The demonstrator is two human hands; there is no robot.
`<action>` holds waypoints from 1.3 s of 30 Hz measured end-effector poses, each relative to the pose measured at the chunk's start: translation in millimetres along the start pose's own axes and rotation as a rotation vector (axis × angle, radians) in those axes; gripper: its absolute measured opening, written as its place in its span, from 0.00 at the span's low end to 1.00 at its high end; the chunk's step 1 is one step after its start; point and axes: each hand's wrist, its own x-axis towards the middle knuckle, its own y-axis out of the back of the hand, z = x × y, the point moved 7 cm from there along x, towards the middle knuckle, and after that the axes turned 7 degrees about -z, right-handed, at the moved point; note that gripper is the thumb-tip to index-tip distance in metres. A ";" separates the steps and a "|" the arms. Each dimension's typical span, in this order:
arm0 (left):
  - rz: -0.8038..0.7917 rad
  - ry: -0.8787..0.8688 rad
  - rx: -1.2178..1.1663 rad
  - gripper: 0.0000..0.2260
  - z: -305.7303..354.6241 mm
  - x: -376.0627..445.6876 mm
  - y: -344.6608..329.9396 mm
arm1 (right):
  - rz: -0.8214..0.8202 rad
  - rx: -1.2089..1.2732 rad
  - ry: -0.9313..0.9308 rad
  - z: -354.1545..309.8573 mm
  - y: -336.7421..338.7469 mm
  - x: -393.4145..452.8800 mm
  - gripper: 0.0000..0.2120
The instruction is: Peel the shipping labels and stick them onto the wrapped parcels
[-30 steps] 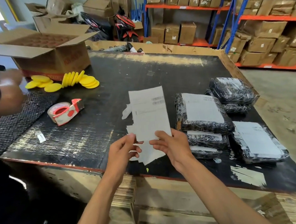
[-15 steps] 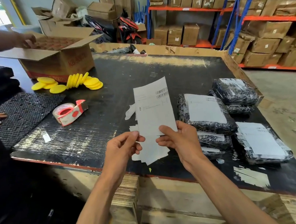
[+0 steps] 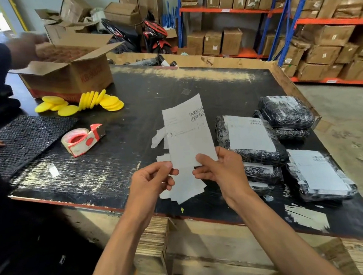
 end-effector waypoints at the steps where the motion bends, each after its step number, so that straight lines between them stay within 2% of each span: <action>1: -0.005 -0.002 -0.003 0.08 0.2 0.4 -0.6 | 0.001 0.003 -0.003 0.3 0.3 0.3 0.04; 12: -0.059 -0.054 -0.008 0.10 4.8 2.0 -8.8 | -0.025 0.025 -0.053 6.4 -2.0 -0.3 0.07; 16: -0.068 -0.073 0.062 0.09 7.7 1.9 -9.6 | -0.008 -0.221 -0.035 3.2 -0.8 -3.0 0.20; 19: -0.061 -0.094 0.110 0.09 10.8 1.4 -9.9 | -0.008 -0.526 0.086 -5.2 0.3 -4.0 0.33; 20: -0.057 -0.100 0.126 0.09 11.6 0.8 -10.1 | -0.027 -0.626 0.147 -10.1 -1.2 -5.0 0.32; 22: -0.058 -0.108 0.150 0.09 13.1 -0.3 -11.4 | -0.101 -0.740 0.294 -24.7 -8.3 -8.3 0.21; 24: -0.068 -0.112 0.148 0.09 14.7 -2.2 -13.8 | -0.230 -0.726 0.346 -34.8 -17.1 -11.5 0.09; 25: -0.071 -0.118 0.145 0.09 15.3 -2.7 -15.2 | -0.298 -0.701 0.330 -36.7 -20.5 -13.2 0.07; 27: -0.072 -0.119 0.134 0.10 15.7 -3.4 -18.4 | -0.353 -0.677 0.278 -38.2 -22.3 -14.2 0.08; 31: -0.091 -0.093 0.089 0.10 13.2 -4.2 -23.1 | -0.347 -0.638 0.287 -40.4 -20.2 -13.7 0.11; 39: -0.118 -0.078 0.052 0.14 11.8 -8.4 -29.2 | -0.372 -0.558 0.334 -44.4 -18.0 -17.3 0.06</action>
